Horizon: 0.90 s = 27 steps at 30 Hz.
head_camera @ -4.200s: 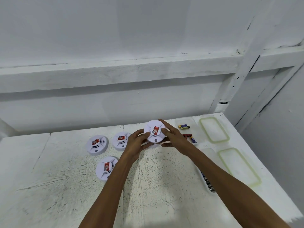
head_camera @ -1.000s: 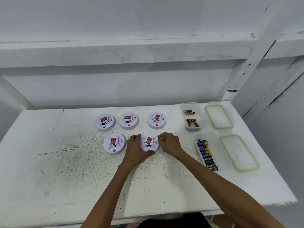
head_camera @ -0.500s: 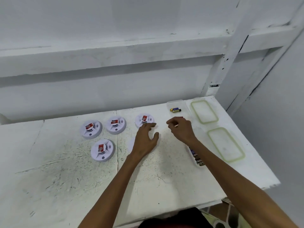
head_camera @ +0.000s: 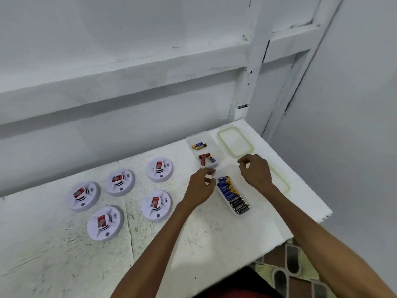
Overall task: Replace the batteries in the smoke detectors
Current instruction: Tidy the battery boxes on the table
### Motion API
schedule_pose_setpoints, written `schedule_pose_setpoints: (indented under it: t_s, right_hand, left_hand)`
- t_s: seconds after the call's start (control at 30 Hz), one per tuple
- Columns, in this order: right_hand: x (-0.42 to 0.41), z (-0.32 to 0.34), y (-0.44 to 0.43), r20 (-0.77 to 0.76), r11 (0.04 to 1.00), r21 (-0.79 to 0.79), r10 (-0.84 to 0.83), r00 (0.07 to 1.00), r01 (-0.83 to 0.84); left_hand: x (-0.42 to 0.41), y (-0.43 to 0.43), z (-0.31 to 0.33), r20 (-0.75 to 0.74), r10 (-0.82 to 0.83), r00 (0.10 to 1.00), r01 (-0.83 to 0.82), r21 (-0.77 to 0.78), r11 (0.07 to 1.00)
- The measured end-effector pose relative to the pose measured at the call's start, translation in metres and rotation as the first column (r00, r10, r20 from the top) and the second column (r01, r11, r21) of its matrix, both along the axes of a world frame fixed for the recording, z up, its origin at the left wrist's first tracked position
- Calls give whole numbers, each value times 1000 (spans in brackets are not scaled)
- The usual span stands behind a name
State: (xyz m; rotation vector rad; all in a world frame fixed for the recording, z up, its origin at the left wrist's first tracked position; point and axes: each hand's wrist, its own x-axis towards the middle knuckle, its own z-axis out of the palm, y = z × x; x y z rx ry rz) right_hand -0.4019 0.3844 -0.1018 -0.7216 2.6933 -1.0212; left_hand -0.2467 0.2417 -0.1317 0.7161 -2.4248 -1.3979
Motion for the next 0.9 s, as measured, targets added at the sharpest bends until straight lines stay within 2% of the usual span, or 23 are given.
schedule_pose_setpoints:
  t_s: [0.1,0.27,0.33,0.37,0.43,0.47,0.53,0.6,0.67,0.73,0.83,0.9]
  right_hand:
    - [-5,-4,15,46,998,56,-14,999,11]
    - [-11,-5,23,207,996,7,80,975,-83]
    - [-16,-8,25,187,999,-18,31,982,-28]
    - [-19,-10,26,130,999,-6,-32,991,33]
    - [-29,-13,30,11,985,121,-129,992,127]
    - [-34,-15,33,-1,960,240,-147,989,143]
    - [-41,-16,41,53,865,491,-146,988,101]
    - [-47,-16,48,118,789,613,-149,982,46]
    - [-49,-17,52,149,807,587,-182,972,61]
    - [-51,-16,55,108,850,510,-219,970,135]
    - [-55,-2,59,17,933,299,-215,976,200]
    - [-50,21,53,-3,970,186,-157,988,155]
  left_hand:
    - [-6,2,-4,15,9,1000,-9,-3,1000]
    - [-17,-6,-1,23,3,1000,-3,-11,1000]
    - [-21,-6,1,35,-15,999,17,-51,999]
    - [-23,-5,3,35,-22,999,25,-85,996]
    - [-28,-3,7,-1,-31,1000,31,-158,987]
    - [-33,-3,7,-31,-42,999,35,-187,982]
    - [-43,-3,9,-52,-94,994,80,-224,971]
    - [-55,-1,11,-15,-156,988,150,-207,967]
    - [-63,0,10,38,-193,981,196,-183,963]
    - [-66,1,7,65,-214,975,222,-147,964]
    - [-67,0,4,63,-198,978,202,-72,977]
    - [-67,0,7,32,-156,987,157,-26,987]
